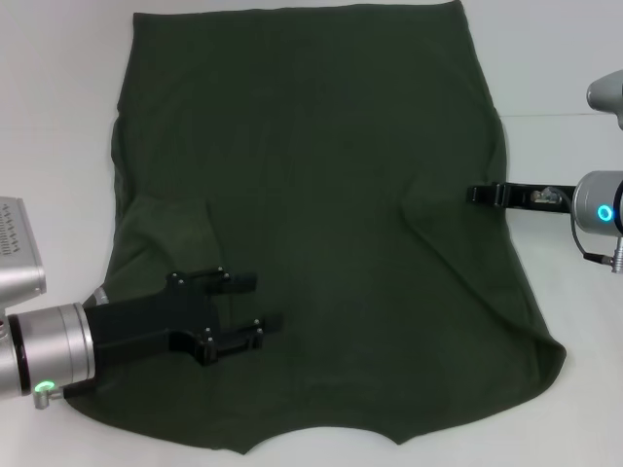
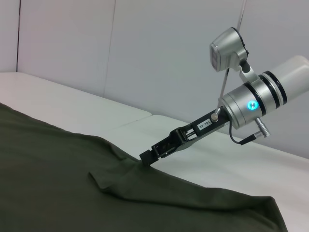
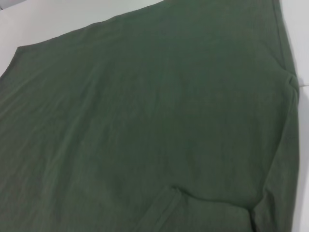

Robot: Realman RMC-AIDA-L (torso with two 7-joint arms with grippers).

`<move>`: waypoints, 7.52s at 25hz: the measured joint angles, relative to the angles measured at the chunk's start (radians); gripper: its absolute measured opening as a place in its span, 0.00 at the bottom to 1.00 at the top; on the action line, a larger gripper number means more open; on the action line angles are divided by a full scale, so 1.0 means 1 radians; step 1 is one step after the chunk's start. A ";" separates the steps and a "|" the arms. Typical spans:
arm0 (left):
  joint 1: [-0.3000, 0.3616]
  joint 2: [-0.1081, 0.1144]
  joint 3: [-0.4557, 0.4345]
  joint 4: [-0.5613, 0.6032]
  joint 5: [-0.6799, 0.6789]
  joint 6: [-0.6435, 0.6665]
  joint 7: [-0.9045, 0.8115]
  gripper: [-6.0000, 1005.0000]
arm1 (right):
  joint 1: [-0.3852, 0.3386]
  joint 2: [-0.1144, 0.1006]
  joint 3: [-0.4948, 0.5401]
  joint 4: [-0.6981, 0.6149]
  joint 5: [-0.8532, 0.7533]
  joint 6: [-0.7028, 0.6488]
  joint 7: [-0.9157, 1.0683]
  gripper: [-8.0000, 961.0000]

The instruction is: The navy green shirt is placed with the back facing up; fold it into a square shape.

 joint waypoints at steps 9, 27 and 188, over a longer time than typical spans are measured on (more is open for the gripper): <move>0.000 0.000 0.000 -0.001 0.000 -0.001 0.000 0.64 | 0.001 0.002 -0.009 0.024 -0.003 0.052 0.000 0.48; -0.001 0.002 0.000 0.001 0.000 -0.013 0.000 0.64 | 0.022 0.006 -0.023 0.051 0.003 0.071 -0.012 0.43; 0.127 0.000 -0.163 0.372 0.396 0.066 -0.414 0.33 | -0.090 0.009 -0.037 0.052 0.510 -0.463 -0.542 0.98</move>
